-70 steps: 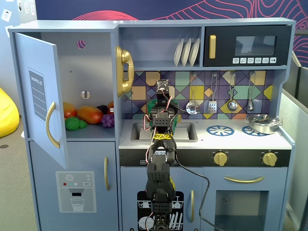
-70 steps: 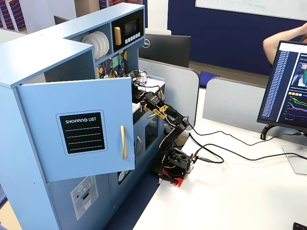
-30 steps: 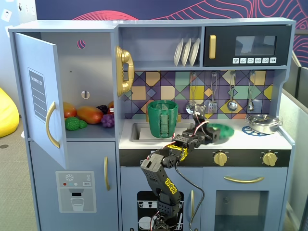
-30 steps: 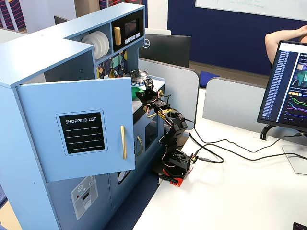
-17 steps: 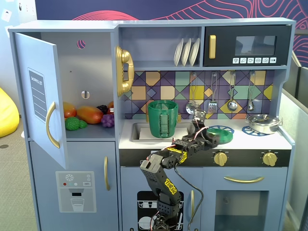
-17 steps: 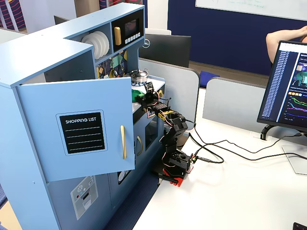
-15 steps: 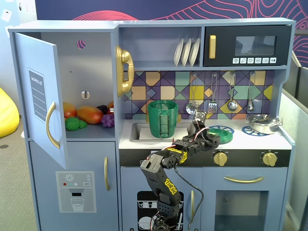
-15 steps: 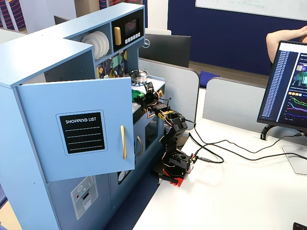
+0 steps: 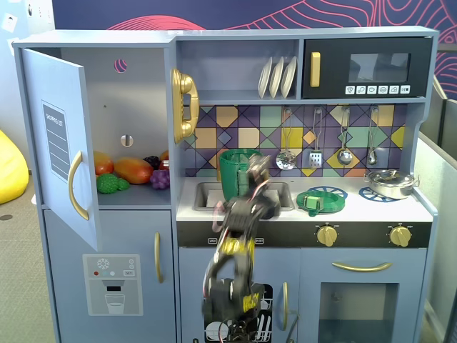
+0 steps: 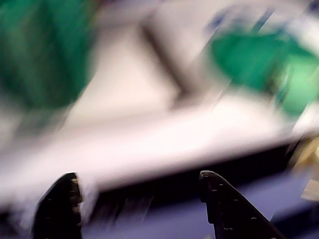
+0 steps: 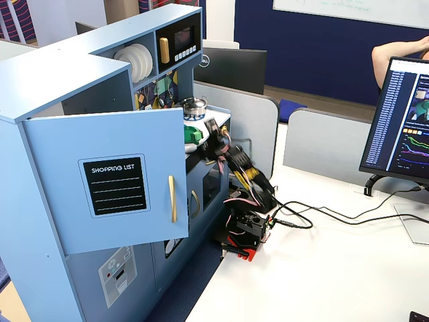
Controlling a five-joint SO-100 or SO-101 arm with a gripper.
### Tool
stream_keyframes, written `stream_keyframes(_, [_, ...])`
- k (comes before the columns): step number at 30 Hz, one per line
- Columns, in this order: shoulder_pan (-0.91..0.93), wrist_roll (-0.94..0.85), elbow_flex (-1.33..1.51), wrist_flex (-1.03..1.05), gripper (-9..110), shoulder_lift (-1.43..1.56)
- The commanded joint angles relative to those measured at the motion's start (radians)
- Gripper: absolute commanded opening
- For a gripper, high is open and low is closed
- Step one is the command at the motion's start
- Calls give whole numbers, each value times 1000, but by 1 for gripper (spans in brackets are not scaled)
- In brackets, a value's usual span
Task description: Take off the lid from the green recipient and place it on the counter
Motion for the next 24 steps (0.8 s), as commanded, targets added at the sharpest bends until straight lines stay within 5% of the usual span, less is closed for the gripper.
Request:
stream_keyframes(1, [-81, 17, 141, 245, 14, 242])
stream_keyframes(5, [-144, -15, 273, 380, 5, 249])
stream_keyframes(9, [-227, 32, 466, 298, 0, 259])
stream_keyframes(17, [-262, 81, 741, 218, 0, 259])
stream_keyframes(24, [-319, 133, 747, 422, 4, 259])
